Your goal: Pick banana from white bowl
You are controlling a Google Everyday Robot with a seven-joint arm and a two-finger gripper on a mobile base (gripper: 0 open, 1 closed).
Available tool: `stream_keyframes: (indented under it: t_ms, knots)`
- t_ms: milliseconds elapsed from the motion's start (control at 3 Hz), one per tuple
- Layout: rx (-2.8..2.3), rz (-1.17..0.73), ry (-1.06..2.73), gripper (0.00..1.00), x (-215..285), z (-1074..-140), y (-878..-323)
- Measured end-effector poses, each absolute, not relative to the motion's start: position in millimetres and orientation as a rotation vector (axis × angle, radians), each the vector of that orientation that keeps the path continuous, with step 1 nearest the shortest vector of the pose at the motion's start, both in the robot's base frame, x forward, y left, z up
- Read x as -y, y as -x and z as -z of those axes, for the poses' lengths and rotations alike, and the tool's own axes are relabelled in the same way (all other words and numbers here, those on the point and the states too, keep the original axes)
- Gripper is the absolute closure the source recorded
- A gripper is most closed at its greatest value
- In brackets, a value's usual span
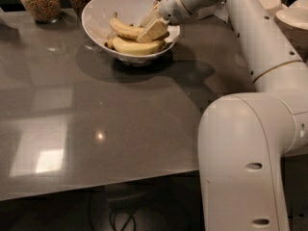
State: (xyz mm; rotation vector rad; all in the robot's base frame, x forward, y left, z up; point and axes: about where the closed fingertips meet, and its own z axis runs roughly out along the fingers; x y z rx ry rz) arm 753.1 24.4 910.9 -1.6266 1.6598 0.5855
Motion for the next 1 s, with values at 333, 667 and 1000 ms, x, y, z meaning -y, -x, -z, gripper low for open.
stream_keyframes:
  t_ms: [333, 667, 1000]
  knots:
    - [-1.687, -0.574, 1.632, 0.47, -18.8, -902.9, -755.7]
    - [-1.686, -0.574, 1.632, 0.66, -18.7, -903.3, -755.7]
    - [-1.674, -0.564, 1.623, 0.90, -17.6, -910.3, -756.1]
